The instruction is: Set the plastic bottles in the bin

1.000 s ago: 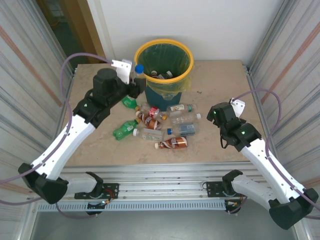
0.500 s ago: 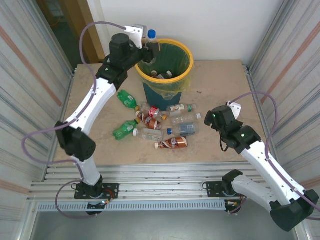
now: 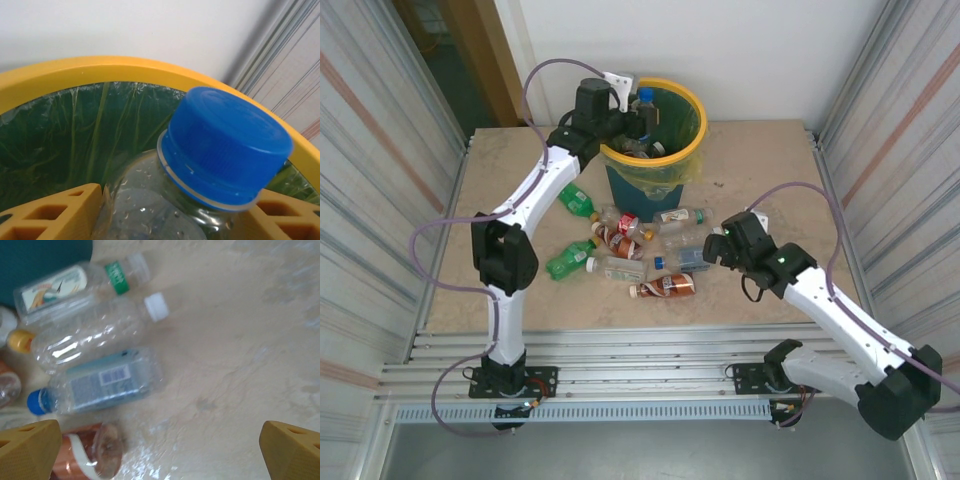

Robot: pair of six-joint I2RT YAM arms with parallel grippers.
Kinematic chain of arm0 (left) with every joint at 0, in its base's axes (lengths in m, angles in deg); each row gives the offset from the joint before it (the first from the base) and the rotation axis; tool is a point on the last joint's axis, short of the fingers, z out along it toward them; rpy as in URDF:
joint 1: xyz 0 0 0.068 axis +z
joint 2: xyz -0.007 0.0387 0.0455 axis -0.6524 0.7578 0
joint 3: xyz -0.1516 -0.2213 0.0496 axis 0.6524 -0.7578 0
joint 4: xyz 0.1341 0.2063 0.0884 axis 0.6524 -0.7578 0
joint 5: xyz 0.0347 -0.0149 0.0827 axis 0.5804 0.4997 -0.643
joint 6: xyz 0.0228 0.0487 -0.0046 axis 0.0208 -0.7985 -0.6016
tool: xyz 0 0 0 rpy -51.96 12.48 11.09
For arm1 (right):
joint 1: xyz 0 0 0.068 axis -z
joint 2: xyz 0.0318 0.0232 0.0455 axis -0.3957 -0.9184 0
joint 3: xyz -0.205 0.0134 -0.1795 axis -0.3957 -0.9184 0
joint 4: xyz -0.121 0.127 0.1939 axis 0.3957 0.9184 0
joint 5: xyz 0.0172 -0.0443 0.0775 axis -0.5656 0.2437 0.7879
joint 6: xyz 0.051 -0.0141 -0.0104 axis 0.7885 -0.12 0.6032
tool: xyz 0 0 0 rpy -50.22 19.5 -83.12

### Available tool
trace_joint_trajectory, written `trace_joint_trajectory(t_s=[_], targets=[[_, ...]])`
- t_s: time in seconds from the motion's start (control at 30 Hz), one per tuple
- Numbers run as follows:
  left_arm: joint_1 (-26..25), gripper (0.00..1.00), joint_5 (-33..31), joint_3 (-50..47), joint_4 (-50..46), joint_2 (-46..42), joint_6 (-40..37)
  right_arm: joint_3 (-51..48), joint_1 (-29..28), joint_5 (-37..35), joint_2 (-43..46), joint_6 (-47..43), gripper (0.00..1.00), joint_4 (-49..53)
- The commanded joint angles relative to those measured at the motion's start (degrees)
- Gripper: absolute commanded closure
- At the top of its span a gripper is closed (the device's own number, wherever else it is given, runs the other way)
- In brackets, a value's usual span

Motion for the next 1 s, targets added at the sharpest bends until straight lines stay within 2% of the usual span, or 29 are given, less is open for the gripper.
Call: trace_joint_trajectory(t_s=[0.0,0.23,0.4,0.53,0.63,0.67,0.97], targets=[[0.03,0.33,0.94,3.07,-0.26,0.06,-0.35,-0.5,-3.05,3.23,-1.57,1.68,0.02,-2.32],[0.18,0.13,0.84,4.04,-1.57,-0.34,-0.99,0.85,-9.57,4.33,-5.42,-8.99,0.06,-4.32],[0.2,0.1,0.9,3.72,-2.75,-2.59,-1.27,2.75,-13.6,4.36,-8.86,-15.45,0.08,-3.7],[0.29,0.03,0.62,0.66,-2.24,-6.92,-1.23,4.19,-16.54,5.35,-12.05,-20.06,0.08,-3.24],[0.47,0.01,-0.02,-3.34,-1.32,-11.32,-1.23,5.65,-18.03,6.14,-15.09,-22.66,0.08,-2.71],[0.55,0.01,-0.24,-5.07,-1.08,-12.77,-1.06,6.17,-18.42,6.37,-16.09,-23.35,0.02,-2.58],[2.28,0.01,-2.83,-28.77,6.37,-31.63,2.13,9.31,-20.42,8.17,-24.64,-28.85,0.01,-2.19]])
